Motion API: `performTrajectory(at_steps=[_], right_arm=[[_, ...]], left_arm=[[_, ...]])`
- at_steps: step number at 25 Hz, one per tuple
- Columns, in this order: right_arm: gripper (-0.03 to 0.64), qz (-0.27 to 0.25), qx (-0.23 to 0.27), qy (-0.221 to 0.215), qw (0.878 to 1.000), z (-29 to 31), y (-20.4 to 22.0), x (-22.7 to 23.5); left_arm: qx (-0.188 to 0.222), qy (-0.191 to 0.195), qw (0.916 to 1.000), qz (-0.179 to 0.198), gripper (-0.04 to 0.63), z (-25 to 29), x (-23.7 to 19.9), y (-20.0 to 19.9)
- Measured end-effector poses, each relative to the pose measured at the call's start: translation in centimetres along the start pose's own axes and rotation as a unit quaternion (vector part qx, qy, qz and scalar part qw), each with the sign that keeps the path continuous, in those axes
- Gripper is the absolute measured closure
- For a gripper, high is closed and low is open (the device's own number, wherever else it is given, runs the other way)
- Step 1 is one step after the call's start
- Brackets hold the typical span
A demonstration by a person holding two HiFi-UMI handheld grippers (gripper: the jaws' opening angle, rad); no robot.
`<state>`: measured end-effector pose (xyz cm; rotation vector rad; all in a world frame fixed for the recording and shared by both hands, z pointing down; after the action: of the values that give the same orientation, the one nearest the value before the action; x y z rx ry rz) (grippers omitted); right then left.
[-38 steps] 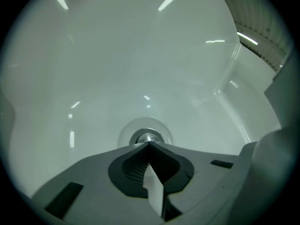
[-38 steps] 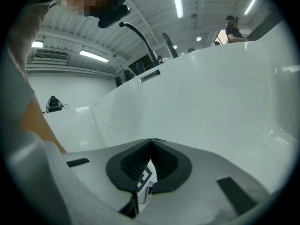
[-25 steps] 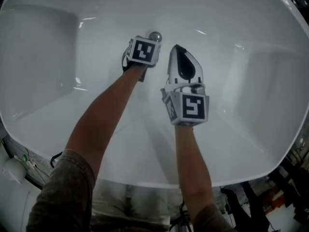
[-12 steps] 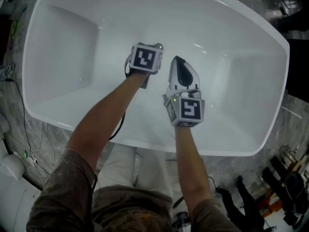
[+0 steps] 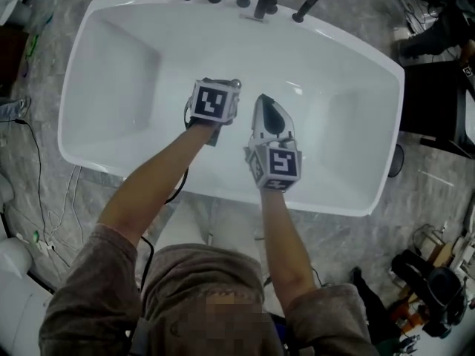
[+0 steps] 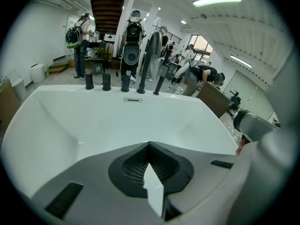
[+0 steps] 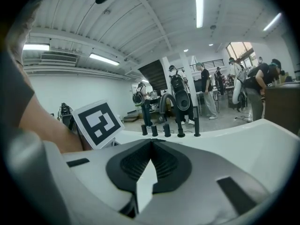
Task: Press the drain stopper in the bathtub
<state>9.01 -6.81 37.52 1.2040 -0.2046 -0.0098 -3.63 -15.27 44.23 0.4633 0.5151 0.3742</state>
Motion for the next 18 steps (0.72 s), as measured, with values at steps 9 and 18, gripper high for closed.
performTrajectory(at_steps=[9,18], right_arm=[[0.618,0.012,-0.003,-0.014,1.000,-5.5,-6.2,-1.9],[0.618,0.012,-0.014,-0.048,0.999,-9.9,-9.5,-3.8]], left_arm=[[0.032,0.024,0.9992,0.003,0.594,-10.3,6.0,-1.9],[0.082,0.035,0.9953,0.036,0.594,-18.4,9.8,-1.7]])
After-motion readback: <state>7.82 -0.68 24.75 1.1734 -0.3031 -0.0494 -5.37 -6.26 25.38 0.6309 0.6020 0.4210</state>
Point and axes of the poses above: the fingertips, and each gripper's own axes: z forward along the fingers, x to its right, y out of its underside, the point moved 8 cm from there along -z, backward along the fingers, and after that the axes turned 9 degrees about y, right-handed, at the moved point
